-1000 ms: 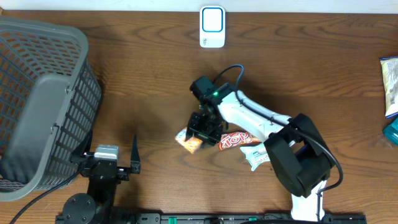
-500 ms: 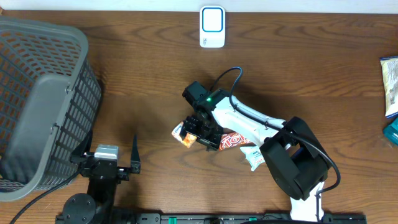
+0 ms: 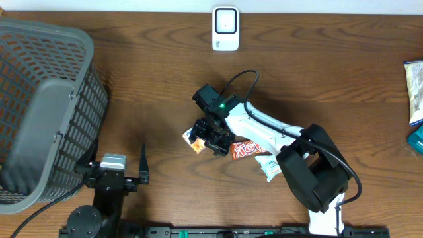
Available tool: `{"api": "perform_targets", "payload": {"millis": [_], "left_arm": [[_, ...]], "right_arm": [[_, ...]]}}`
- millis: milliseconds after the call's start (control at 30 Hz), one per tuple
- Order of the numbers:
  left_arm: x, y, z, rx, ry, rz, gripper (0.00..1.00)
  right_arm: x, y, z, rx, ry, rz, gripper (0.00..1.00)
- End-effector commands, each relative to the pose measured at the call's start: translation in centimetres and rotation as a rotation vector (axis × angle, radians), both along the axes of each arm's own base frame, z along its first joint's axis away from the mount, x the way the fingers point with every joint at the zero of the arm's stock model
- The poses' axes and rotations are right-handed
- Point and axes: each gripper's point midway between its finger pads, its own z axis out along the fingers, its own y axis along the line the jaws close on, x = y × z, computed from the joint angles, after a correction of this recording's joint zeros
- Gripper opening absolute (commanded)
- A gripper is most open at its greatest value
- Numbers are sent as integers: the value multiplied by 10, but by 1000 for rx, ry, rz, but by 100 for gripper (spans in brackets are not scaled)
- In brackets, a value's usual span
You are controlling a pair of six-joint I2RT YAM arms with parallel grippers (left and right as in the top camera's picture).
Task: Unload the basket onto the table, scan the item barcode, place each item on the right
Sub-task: 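Reach the right gripper to the orange Kleenex pack and grasp it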
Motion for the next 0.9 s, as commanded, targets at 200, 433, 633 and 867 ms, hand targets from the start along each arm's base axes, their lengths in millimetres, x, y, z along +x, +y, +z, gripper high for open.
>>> {"api": "perform_targets", "payload": {"millis": [200,433,633,867], "left_arm": [[0,-1,2,-6,-6,-4,100],[0,-1,2,-6,-6,-4,100],[0,-1,2,-6,-6,-4,100],[0,-1,2,-6,-6,-4,100]], "right_arm": [[15,-4,19,1,-107,-1,80],[19,-5,18,-3,-109,-33,79],[25,-11,15,-55,-151,-49,71],[20,-15,6,-62,-126,-79,66]]}}
